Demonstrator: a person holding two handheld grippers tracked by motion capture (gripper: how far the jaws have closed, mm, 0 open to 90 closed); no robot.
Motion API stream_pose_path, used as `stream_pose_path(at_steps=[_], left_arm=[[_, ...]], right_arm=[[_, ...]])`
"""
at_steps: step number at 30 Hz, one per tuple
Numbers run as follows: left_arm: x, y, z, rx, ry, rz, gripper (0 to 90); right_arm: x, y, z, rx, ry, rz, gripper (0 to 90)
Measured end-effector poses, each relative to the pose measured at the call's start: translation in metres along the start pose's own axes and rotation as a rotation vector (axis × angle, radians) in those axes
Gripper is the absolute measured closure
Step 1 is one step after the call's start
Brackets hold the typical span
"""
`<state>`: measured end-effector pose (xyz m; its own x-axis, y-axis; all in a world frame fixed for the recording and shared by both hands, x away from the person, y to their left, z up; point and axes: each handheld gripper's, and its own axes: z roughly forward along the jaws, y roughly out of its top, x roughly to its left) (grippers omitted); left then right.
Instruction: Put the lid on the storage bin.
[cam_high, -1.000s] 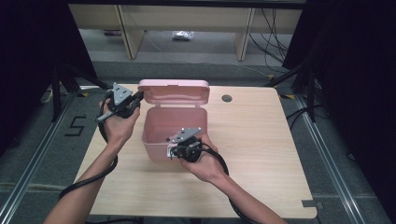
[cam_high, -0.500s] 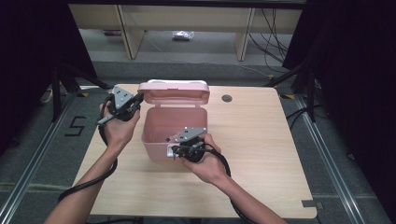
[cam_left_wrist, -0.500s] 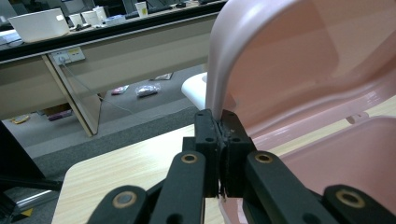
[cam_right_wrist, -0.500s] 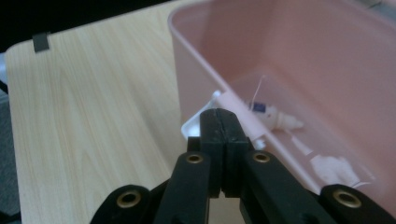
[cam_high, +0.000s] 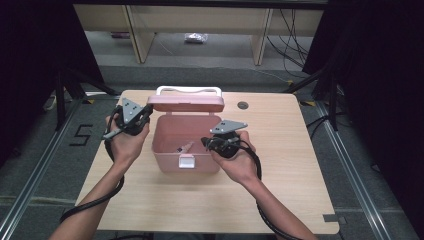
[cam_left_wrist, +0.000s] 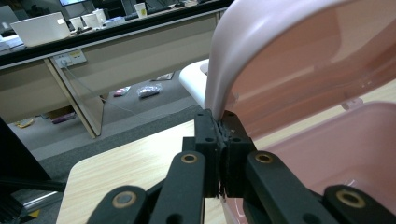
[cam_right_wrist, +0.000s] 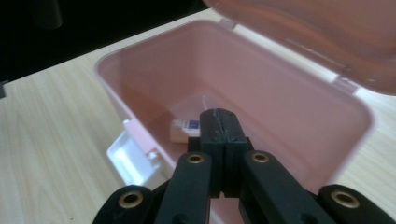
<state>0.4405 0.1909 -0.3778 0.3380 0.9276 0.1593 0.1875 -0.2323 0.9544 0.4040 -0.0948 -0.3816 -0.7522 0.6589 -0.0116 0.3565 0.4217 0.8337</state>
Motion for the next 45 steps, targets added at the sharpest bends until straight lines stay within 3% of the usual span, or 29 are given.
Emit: stream_pose_path(at_steps=[8,9,18,19,34,45], left_arm=[[-0.003,-0.006,-0.005,0.002,-0.003,0.007,87.2],[-0.003,-0.007,-0.006,0.003,-0.004,0.011,87.2],[-0.006,-0.014,-0.012,0.012,-0.006,0.029,86.8],[-0.007,-0.015,-0.013,0.014,-0.005,0.033,86.8],[-0.011,-0.027,-0.02,0.038,-0.014,0.067,86.0],[-0.012,-0.03,-0.022,0.043,-0.018,0.078,85.9]], right_arm=[[-0.01,0.003,-0.009,-0.014,-0.029,0.04,90.0],[-0.012,0.005,-0.011,-0.011,-0.029,0.023,90.0],[-0.02,0.012,-0.02,-0.067,-0.053,0.043,90.0],[-0.022,0.013,-0.02,-0.074,-0.045,0.025,90.0],[-0.021,0.009,-0.022,-0.08,-0.07,0.038,90.0],[-0.02,0.009,-0.022,-0.07,-0.061,0.034,90.0]])
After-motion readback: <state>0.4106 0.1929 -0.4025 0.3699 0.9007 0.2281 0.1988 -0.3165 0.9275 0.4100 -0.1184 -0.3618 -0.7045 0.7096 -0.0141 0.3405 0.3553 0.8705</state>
